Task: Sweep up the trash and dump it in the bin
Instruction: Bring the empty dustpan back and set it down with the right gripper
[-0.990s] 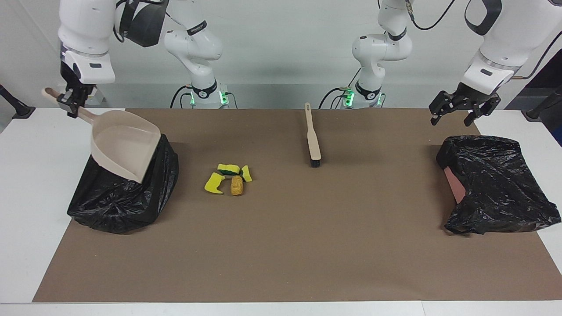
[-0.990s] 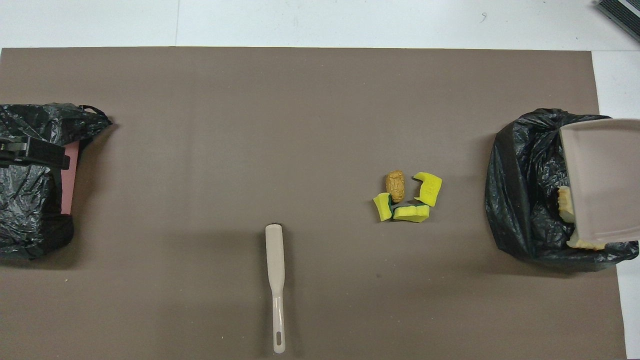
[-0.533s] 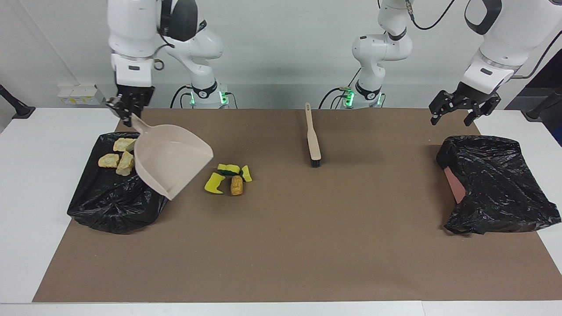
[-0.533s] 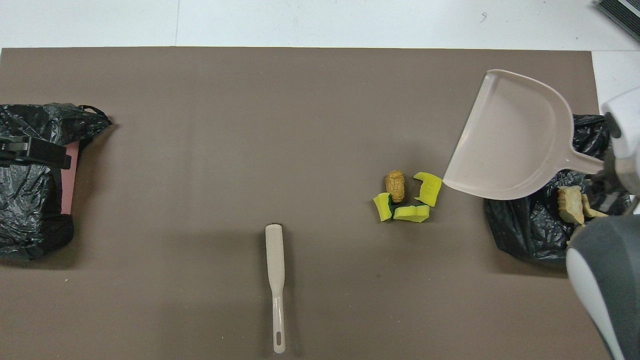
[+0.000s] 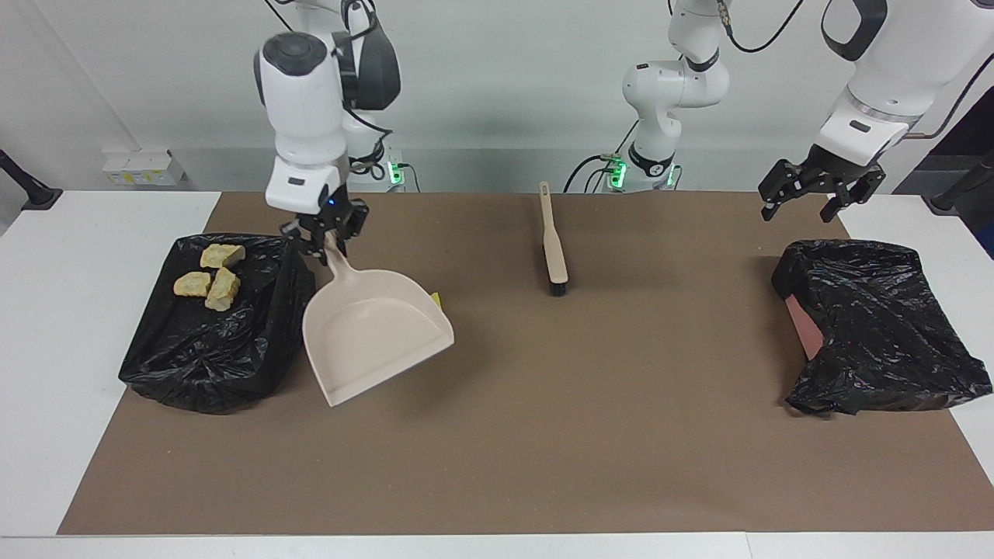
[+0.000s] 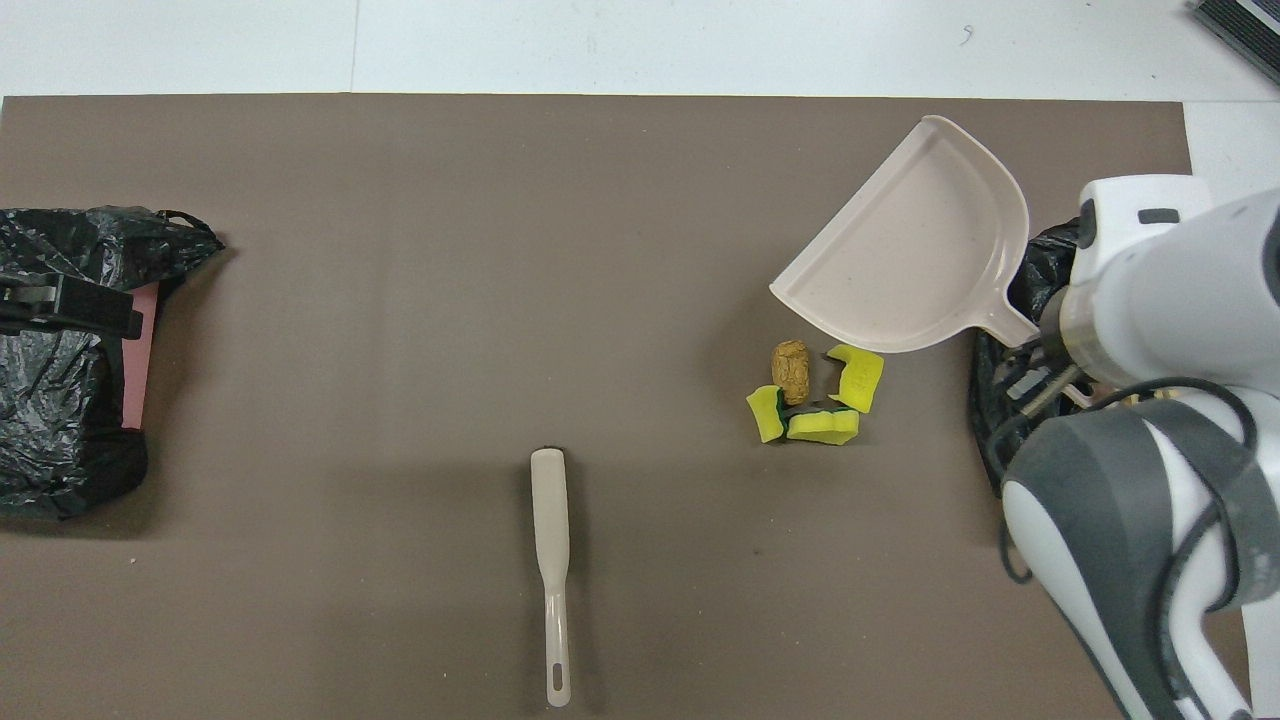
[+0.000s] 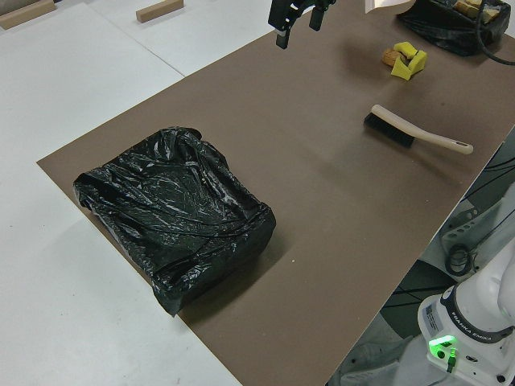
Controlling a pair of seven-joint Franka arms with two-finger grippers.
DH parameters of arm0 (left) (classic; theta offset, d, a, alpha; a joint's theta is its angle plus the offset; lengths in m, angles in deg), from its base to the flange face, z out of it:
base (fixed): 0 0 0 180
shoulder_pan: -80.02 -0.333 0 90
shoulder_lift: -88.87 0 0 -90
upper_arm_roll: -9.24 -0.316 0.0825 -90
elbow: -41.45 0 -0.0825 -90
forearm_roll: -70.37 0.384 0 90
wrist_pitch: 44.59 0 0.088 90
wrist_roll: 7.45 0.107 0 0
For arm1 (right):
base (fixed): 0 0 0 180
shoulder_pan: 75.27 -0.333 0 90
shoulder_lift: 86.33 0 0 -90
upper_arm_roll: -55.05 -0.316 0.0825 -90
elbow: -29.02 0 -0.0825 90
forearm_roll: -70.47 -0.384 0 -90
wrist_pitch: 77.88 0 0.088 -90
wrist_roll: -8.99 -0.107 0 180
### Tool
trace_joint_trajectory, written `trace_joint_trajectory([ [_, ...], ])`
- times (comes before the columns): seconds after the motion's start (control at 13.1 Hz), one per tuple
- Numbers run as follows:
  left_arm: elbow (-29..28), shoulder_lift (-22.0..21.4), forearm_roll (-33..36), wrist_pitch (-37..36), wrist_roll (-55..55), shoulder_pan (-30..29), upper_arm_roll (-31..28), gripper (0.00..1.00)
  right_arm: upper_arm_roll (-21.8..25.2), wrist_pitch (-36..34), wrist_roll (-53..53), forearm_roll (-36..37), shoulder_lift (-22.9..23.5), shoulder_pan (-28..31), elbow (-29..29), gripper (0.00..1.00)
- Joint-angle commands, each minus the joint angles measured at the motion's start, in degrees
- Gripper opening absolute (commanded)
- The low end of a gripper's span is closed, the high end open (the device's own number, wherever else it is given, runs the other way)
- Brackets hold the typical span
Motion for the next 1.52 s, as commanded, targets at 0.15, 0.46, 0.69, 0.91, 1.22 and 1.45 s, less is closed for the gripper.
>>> trace_joint_trajectory([
  [0.15,-1.8,-1.7,0.3,-0.7,1.0,0.0,0.0,1.0,0.1,7.2,-26.5,-3.1,10.2,-7.8,6.2,0.0],
  [0.46,-2.6,-2.4,0.3,-0.7,1.0,0.0,0.0,1.0,0.1,7.7,-34.1,-6.3,19.8,-11.6,17.2,0.0],
  [0.69,-2.6,-2.4,0.4,-0.7,1.0,-0.1,0.1,1.0,-0.4,8.1,-38.5,-6.5,23.1,-14.2,20.2,0.0],
  [0.91,-2.8,-2.3,0.3,-0.7,1.0,0.0,0.1,1.0,-1.2,9.9,-44.1,-7.9,27.2,-17.8,23.6,0.0],
  [1.22,-3.1,-2.2,0.3,-0.1,0.8,0.1,0.1,1.0,-1.1,10.4,-46.8,-7.6,31.9,-22.5,26.5,0.0],
  [1.45,-3.1,-2.2,0.4,-0.1,0.8,0.2,0.1,1.0,-1.2,12.1,-46.9,-7.4,32.9,-23.3,25.9,0.0],
])
